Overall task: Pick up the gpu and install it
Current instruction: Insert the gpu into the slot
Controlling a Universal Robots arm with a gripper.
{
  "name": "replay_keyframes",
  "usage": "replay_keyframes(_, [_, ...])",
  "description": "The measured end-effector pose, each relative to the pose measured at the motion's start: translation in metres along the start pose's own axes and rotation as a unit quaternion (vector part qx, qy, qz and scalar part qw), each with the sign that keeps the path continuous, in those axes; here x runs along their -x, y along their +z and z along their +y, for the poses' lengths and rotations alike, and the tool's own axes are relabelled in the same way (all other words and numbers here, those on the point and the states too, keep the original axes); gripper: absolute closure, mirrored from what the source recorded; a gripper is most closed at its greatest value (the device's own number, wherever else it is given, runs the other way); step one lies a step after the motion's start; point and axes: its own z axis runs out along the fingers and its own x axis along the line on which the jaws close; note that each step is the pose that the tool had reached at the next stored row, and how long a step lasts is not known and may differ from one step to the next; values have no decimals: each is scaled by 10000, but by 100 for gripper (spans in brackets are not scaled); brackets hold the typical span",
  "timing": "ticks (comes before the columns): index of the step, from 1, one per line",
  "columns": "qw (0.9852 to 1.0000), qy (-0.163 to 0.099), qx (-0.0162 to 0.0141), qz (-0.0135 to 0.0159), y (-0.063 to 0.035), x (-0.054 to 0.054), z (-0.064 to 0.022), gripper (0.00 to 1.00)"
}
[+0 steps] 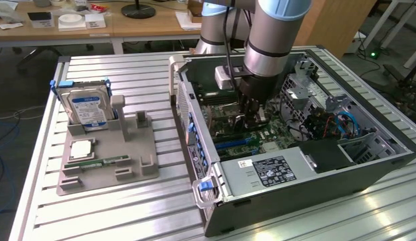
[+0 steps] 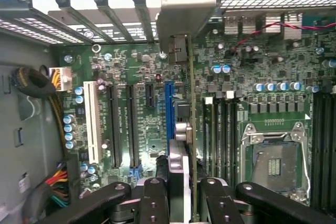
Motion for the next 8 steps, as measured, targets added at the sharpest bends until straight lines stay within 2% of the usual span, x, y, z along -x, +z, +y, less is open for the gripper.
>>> replay_keyframes(8, [10000, 2, 11, 1, 22, -48, 8, 72])
